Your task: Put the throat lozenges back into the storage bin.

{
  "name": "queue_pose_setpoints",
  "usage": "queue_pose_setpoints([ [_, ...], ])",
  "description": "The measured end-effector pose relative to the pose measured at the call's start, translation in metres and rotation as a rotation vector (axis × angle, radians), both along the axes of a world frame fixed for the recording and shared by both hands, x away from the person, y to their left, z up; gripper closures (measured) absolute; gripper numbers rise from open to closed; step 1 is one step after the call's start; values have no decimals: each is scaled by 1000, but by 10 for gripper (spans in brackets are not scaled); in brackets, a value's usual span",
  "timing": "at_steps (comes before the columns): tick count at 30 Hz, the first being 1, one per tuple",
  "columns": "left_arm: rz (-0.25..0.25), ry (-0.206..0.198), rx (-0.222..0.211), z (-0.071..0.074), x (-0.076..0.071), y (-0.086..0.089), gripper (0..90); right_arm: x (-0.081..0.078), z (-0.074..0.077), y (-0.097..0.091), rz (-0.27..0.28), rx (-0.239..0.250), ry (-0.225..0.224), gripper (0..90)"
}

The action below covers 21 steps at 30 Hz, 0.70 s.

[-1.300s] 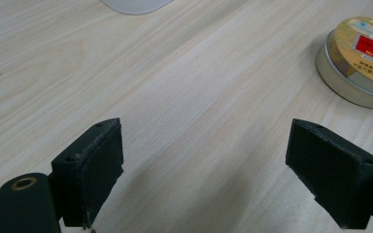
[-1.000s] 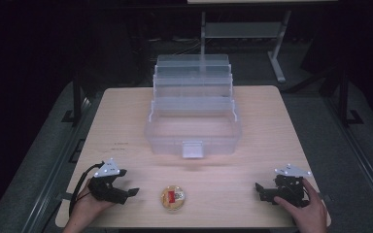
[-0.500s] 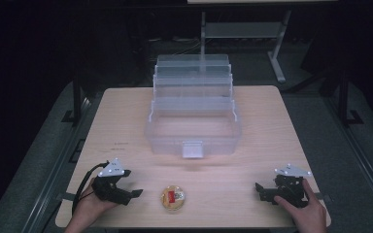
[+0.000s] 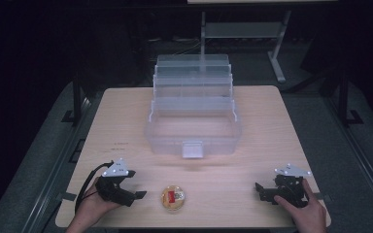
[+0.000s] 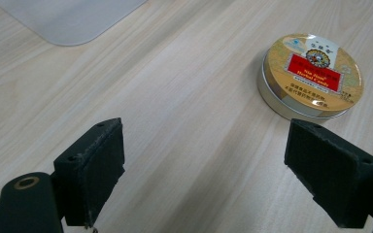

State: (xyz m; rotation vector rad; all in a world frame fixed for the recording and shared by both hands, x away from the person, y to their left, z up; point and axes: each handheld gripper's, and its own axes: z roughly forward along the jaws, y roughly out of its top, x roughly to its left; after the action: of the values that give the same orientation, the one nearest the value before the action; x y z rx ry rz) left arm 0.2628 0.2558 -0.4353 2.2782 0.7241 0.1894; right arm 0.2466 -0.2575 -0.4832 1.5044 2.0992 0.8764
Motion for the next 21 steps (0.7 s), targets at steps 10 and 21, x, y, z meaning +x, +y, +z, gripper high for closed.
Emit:
queue_pose_setpoints([
  [10,-18,10,-5,4,0,-8,139,0,0,0,-1,0,0,0],
  [21,-36,12,-6,8,0,-15,139,0,0,0,-1,0,0,0],
])
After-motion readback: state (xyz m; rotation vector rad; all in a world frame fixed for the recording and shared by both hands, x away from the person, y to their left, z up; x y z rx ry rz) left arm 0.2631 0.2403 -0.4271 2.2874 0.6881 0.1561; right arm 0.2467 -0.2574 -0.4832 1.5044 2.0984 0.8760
